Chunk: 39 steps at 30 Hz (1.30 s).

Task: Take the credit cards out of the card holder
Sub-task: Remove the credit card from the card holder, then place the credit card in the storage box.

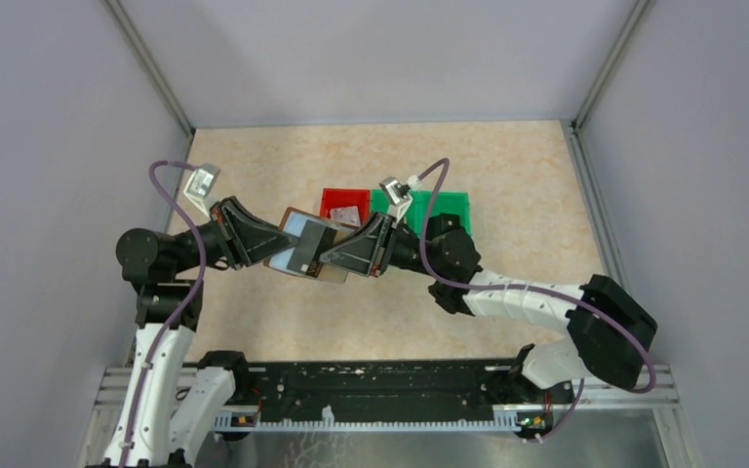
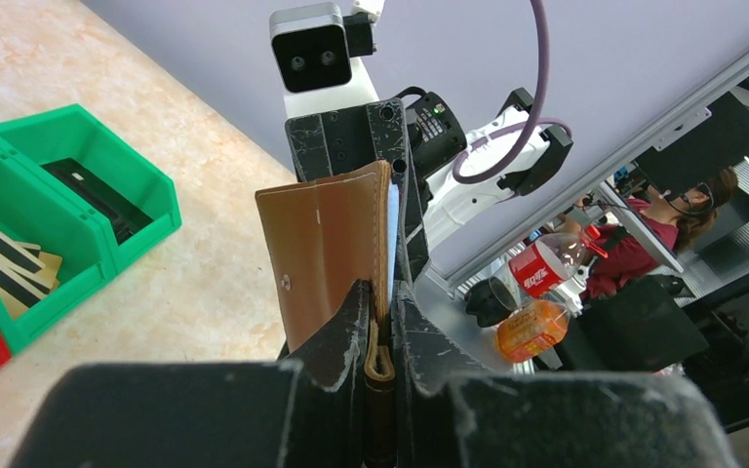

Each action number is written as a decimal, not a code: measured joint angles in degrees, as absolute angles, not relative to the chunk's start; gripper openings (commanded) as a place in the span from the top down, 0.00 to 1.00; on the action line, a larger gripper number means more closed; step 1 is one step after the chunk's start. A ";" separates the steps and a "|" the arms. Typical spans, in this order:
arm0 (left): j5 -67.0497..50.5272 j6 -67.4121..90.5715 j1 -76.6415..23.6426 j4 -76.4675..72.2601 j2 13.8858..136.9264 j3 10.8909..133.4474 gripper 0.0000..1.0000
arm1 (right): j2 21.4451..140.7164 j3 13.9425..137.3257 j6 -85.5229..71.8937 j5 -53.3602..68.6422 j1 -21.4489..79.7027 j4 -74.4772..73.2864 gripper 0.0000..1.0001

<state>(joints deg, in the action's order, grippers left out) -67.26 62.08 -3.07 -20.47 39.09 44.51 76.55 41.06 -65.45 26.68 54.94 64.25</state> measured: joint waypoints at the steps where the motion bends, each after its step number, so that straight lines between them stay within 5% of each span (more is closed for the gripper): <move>1: -67.24 61.87 -3.05 -20.38 39.09 44.51 1.00 | 77.14 41.30 -65.98 26.87 54.94 64.97 0.74; 6: -66.96 61.41 -2.85 -20.03 39.09 44.51 1.00 | 80.90 42.72 -68.34 27.20 54.94 68.60 0.82; 10: -66.85 61.41 -2.85 -19.94 39.09 44.53 1.00 | 82.59 43.20 -70.00 27.29 54.94 71.26 1.00; 27: -66.61 57.65 -2.85 -17.10 39.29 46.54 1.00 | 72.75 32.82 -68.84 28.77 49.58 67.53 1.00; 32: -66.22 51.75 -2.85 -12.71 39.48 48.49 1.00 | 61.89 32.42 -63.05 33.91 40.01 49.30 1.00; 39: -66.02 41.80 -2.85 -5.61 39.40 49.78 1.00 | 57.21 47.09 -40.80 35.79 23.40 2.87 1.00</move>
